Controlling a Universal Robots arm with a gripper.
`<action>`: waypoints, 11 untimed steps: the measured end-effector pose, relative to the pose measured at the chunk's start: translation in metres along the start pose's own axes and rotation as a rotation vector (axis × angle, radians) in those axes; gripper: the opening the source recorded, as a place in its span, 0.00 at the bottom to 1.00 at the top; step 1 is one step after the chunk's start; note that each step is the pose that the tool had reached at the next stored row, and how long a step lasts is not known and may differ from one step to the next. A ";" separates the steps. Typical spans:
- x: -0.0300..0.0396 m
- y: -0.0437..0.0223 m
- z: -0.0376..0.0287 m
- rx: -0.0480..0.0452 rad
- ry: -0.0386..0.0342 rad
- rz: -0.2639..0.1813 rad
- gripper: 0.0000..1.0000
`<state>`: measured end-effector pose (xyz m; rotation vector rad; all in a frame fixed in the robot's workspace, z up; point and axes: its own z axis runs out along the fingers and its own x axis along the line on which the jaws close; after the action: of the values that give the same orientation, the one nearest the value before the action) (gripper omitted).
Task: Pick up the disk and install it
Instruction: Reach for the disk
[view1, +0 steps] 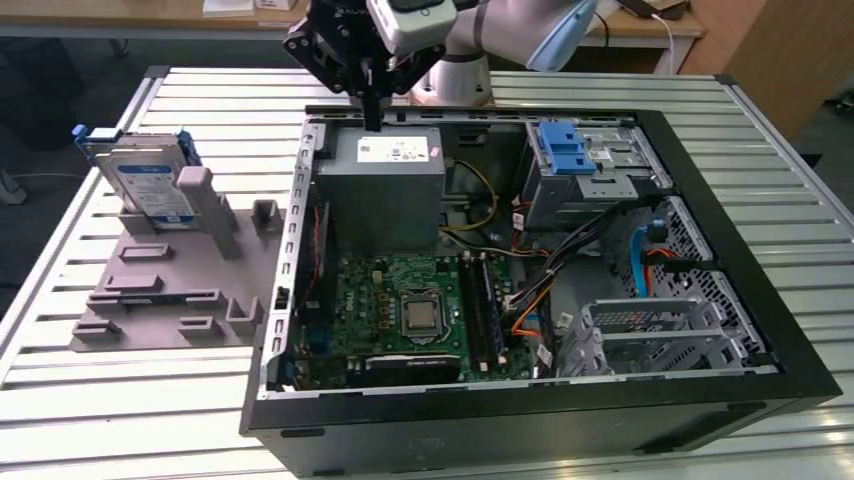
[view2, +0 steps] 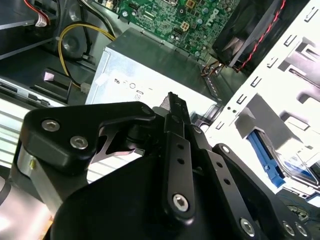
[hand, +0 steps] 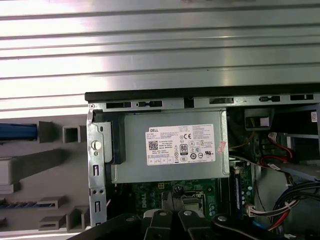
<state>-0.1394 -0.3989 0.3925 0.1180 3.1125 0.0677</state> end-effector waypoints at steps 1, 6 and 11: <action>0.0009 -0.0001 0.0000 0.0001 0.0000 0.000 0.11; 0.0055 -0.0004 0.0001 0.0000 0.0000 0.000 0.11; 0.0108 -0.0008 0.0001 0.0001 0.0001 0.000 0.11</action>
<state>-0.1502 -0.3989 0.3921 0.1179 3.1125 0.0676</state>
